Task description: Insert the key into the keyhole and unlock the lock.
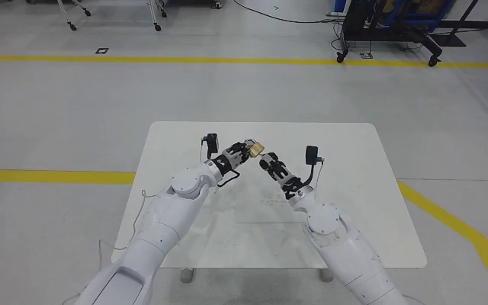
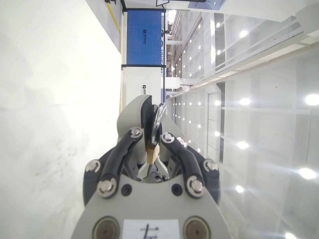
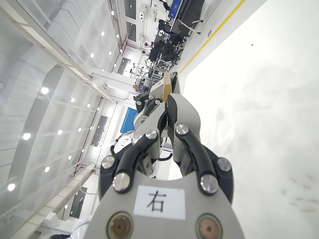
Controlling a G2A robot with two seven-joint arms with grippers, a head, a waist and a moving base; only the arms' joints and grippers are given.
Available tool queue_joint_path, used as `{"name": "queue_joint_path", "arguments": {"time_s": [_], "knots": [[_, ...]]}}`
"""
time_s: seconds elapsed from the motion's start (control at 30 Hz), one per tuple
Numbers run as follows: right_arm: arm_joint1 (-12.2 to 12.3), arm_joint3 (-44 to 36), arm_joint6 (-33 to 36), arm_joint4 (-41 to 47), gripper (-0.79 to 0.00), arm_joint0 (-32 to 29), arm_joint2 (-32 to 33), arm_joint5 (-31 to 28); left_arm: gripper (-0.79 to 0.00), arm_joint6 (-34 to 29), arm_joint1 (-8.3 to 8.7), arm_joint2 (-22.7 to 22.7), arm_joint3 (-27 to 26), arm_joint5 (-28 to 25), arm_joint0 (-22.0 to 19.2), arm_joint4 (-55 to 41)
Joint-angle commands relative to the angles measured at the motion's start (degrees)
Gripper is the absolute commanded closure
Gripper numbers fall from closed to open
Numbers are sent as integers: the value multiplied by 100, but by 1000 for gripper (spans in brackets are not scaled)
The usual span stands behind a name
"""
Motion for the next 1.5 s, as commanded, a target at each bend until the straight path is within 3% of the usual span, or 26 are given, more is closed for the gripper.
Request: {"name": "queue_joint_path", "arguments": {"time_s": [0.0, 0.23, 0.3, 0.67, 0.83, 0.9, 0.93, 1.0, 1.07, 1.27, 1.37, 1.47], "knots": [[-11, 23, 1, -13, 0, 35, -12, 13, 0, -23, -2, 12, -16, 19, -13, 79], [-51, 132, -16, 88, 0, 102, 11, 37, 0, -78, -24, 11, 6, 66, -87, 198], [-56, 132, 48, 225, -785, 104, 36, 30, 0, -89, -26, -6, 19, 74, -114, 217], [-56, 132, 48, 225, -785, 104, 36, 30, 0, -263, -34, -185, 80, -174, -233, 131], [-100, -102, 467, 1717, -785, -180, 208, -804, 0, -540, -70, -270, 183, -740, -203, -208], [-120, -32, 770, 2390, -674, -245, 266, -1181, 0, -669, -90, -274, 247, -910, -210, -309], [-129, 21, 906, 2655, -554, -256, 282, -1303, 0, -715, -103, -279, 279, -965, -213, -387], [-144, 104, 1115, 2984, -406, -266, 288, -1449, 0, -756, -127, -263, 359, -1023, -244, -435], [-155, 186, 1330, 3305, -351, -256, 298, -1438, 0, -770, -154, -240, 421, -1073, -272, -475], [-157, 545, 1953, 3774, -299, -54, 352, -1030, 0, -959, -222, -122, 587, -1288, -336, -410], [-159, 635, 2033, 3802, -185, -6, 390, -1019, 0, -967, -245, -91, 649, -1389, -353, -350], [-162, 676, 2102, 3857, -139, -5, 430, -1051, 0, -961, -264, -76, 684, -1441, -363, -317]]}}
